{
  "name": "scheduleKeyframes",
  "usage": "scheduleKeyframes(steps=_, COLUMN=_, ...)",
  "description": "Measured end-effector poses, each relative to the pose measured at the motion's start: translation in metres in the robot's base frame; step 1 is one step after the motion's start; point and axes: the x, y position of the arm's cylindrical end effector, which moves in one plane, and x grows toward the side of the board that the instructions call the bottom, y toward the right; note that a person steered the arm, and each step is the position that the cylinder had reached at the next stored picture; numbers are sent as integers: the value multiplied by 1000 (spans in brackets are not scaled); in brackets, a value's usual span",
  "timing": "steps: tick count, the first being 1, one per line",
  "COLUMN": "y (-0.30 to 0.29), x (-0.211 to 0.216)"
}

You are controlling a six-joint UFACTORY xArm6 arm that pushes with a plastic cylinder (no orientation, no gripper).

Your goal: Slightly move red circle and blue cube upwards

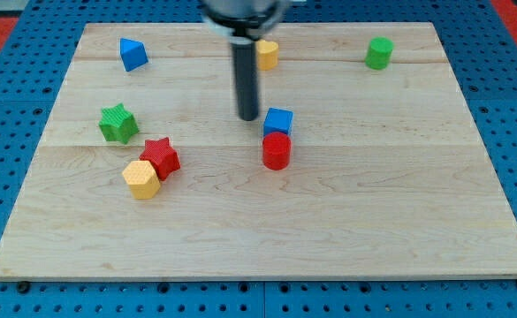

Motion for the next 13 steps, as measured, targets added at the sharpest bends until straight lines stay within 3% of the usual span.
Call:
scheduleKeyframes(steps=3, y=116, x=68)
scheduleKeyframes(steps=4, y=121, x=80)
scheduleKeyframes(steps=5, y=63, x=125)
scheduleKeyframes(steps=6, y=31, x=106)
scheduleKeyframes(steps=7, y=18, x=40)
scheduleKeyframes(steps=9, y=22, x=97)
scheduleKeyframes(steps=11, y=-80, x=46)
scheduleKeyframes(steps=12, y=-48, x=18)
scheduleKeyframes(steps=13, y=24, x=1)
